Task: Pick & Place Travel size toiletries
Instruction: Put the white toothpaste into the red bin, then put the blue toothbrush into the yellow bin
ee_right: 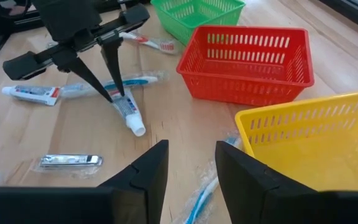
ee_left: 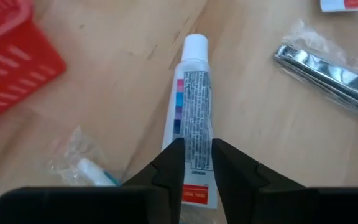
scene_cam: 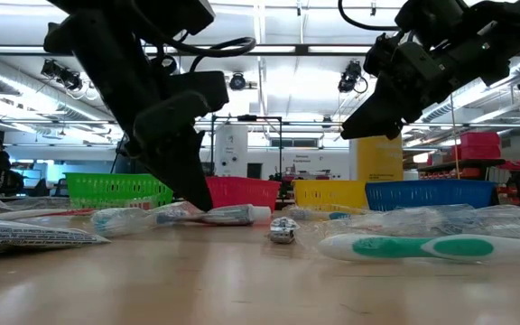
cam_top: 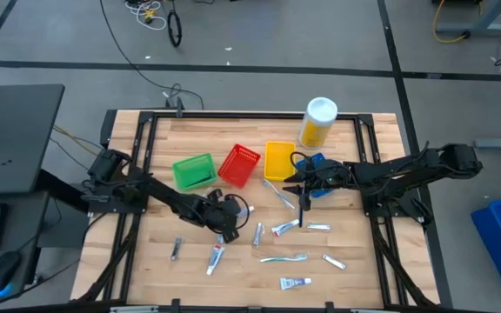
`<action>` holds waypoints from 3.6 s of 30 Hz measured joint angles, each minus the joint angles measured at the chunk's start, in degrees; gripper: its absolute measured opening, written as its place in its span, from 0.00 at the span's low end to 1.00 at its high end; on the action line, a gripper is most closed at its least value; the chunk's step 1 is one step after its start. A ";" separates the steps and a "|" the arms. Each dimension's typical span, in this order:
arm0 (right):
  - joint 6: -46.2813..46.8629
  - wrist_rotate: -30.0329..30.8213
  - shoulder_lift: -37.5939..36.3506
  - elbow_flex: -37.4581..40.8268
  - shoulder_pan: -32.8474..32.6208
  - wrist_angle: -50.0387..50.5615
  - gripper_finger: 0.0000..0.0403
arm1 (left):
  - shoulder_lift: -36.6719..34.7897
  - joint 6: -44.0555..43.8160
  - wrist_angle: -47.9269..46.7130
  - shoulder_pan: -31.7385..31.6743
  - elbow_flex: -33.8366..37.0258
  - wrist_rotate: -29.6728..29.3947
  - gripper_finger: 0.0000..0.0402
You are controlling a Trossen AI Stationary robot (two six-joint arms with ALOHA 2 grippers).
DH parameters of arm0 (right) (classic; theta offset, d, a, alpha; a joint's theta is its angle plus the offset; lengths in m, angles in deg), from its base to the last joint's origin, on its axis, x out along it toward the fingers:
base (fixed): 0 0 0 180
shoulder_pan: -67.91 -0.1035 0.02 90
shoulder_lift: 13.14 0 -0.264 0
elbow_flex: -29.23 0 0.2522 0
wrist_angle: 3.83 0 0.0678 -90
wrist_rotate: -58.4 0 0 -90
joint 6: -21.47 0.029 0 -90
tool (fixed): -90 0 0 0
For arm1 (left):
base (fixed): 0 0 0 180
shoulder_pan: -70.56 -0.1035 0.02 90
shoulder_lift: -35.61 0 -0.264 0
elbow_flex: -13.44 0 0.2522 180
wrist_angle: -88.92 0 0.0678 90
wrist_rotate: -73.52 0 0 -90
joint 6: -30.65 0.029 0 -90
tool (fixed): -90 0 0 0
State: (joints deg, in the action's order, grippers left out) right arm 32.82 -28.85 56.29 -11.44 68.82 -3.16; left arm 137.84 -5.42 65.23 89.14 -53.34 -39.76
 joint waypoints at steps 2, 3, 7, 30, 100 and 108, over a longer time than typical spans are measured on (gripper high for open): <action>0.00 0.00 0.00 0.00 0.00 0.01 0.35 | -0.02 2.25 0.14 -0.75 0.00 2.08 0.26; 0.00 0.00 0.00 0.00 0.00 0.01 0.35 | -0.02 3.03 0.33 -1.12 0.00 2.85 0.29; 0.00 0.00 0.00 0.00 0.00 0.01 0.37 | -0.02 5.93 0.43 -2.62 0.00 3.97 0.40; -0.26 0.08 0.00 0.00 0.02 0.17 0.35 | 1.53 12.54 -0.24 -6.70 -1.99 9.14 0.30; 2.08 0.15 3.32 0.02 0.02 0.58 0.46 | 3.80 23.01 -47.86 -22.84 -39.07 9.09 0.40; 7.16 0.17 3.32 0.02 -0.20 3.41 0.43 | -9.79 20.11 -48.45 -18.80 -34.00 4.70 0.40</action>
State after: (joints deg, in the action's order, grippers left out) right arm 39.98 -28.68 59.61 -11.42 68.62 0.25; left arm 128.05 14.69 16.78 70.34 -87.34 -35.06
